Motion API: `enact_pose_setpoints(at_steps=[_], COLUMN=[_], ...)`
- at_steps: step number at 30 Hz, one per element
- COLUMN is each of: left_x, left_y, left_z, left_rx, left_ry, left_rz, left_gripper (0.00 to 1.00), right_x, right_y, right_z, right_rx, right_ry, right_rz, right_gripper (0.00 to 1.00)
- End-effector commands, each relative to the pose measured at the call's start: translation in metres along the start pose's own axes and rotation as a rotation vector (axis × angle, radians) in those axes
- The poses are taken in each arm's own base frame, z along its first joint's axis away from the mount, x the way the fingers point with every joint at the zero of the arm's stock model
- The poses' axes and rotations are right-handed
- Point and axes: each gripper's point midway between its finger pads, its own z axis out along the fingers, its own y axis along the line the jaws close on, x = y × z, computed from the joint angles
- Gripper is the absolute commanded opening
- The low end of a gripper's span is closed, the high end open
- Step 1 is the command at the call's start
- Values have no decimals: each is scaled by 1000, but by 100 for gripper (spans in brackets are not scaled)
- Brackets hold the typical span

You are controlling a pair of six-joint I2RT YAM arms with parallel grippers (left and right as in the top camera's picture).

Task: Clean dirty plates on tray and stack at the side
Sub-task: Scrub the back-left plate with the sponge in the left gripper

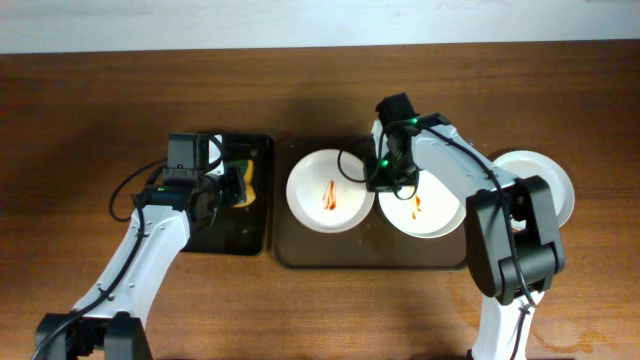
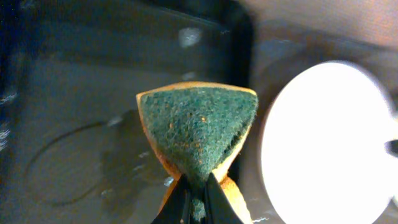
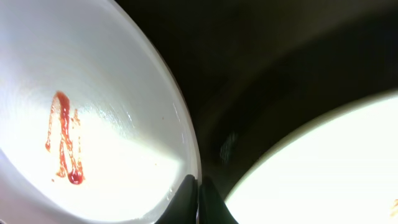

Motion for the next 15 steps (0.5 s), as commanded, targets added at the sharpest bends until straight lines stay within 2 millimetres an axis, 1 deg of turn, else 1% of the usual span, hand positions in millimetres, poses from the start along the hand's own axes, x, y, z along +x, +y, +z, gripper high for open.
enact_pose_setpoints(at_steps=[1,3,6,8,12,15], left_x=[5,11,26,37,58,71], left_y=[-48,-63,-85,-98,-122,-146], left_z=[-1,1,9,16,40,50], left_rx=[209,232,260,273,295,383], left_ry=[21,32,74,109,175,217], left_rz=[62,98,121,109,33,36], left_gripper=[0,0,0,0,0,0], right_x=[23,29,31,31,30,31], right_y=[13,18,20,20,20,20], right_z=[8,9,10,10,10,10], right_rx=[1,4,5,5,5,5], right_ry=[84,102,108,108,107,107], right_rz=[-26,-37,-41,-41,-42,-41], right_gripper=[4,4,4,4,4,4])
